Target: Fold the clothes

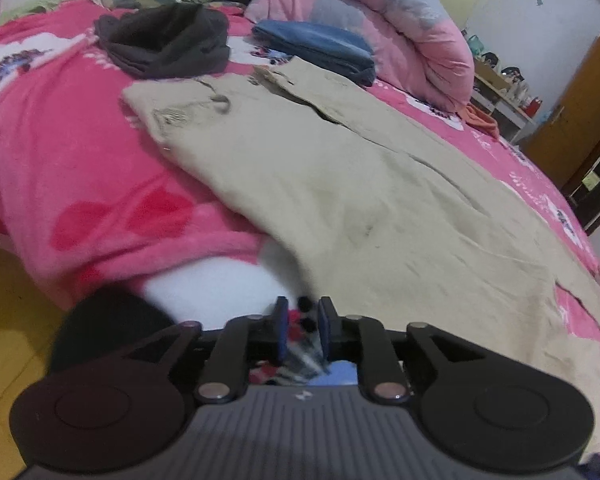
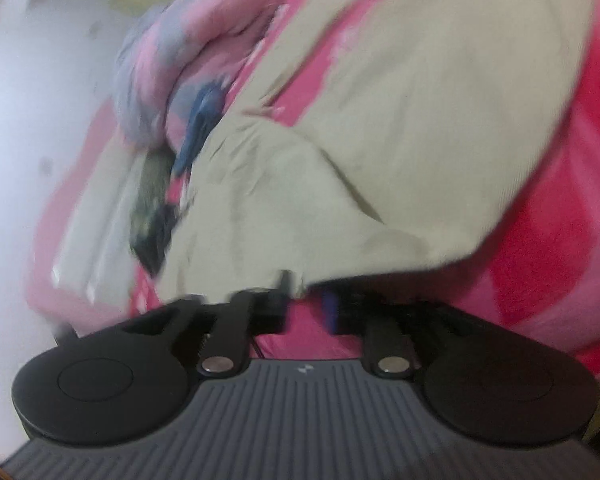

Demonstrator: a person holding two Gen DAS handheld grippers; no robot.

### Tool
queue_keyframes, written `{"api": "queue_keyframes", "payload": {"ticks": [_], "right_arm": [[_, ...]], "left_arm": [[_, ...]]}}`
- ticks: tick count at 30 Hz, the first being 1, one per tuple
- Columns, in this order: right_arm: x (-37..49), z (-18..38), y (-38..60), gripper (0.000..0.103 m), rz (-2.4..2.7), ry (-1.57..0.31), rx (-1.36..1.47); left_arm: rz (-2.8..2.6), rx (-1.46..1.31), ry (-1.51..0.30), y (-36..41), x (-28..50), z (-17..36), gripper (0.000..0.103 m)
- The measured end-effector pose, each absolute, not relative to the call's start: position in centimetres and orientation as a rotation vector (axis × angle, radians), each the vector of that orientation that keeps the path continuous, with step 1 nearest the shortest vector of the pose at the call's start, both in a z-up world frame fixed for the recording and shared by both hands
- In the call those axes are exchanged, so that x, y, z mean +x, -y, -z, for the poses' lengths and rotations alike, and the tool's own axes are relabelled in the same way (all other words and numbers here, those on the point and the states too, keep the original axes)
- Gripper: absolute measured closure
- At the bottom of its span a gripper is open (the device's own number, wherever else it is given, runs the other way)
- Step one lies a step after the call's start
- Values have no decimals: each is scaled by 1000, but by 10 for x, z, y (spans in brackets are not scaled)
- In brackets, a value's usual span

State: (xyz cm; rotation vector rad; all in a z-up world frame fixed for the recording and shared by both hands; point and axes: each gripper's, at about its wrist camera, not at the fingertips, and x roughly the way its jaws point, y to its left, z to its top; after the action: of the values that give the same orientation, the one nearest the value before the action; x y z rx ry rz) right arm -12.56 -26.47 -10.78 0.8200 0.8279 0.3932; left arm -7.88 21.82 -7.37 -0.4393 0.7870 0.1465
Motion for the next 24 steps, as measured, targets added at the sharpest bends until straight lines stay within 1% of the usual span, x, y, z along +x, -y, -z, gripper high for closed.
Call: {"api": "queue_keyframes", "payload": {"ticks": [1,3,4,6,7,12,18,20,21,22,23,24], "right_arm": [[-130,99,268,58,-416,-824,768],[-137,77,280,57,-469,-795,678],[-140,66,287,55,-475,-770,645],[-139,50,311,47,-404,-697,590],[-138,44,324,41,-354,-656,565],[-103,38,382,40,-126,-589,563],[-73,76,413,39,231,-667,642],[-71,83,414,39,266,-642,666],[-68,84,410,41,268,-628,648],[-66,84,406,55,265,-618,625],[-64,83,402,80,258,-609,605],[-62,82,398,84,252,-600,586]], "left_arm": [[-155,-431,-788,-220,-83,72,84],[-172,-420,-764,-222,-91,67,82],[-177,-416,-748,-223,-94,65,81],[-187,-407,-717,-223,-100,60,81],[-179,-403,-701,-222,-100,58,81],[-141,-370,-681,-209,-92,51,79],[-70,-305,-672,-178,-80,51,76],[-36,-270,-674,-164,-73,53,76],[-19,-253,-677,-157,-68,55,76],[0,-237,-680,-150,-64,56,76],[14,-223,-684,-144,-60,58,76],[25,-210,-688,-138,-56,60,76]]}}
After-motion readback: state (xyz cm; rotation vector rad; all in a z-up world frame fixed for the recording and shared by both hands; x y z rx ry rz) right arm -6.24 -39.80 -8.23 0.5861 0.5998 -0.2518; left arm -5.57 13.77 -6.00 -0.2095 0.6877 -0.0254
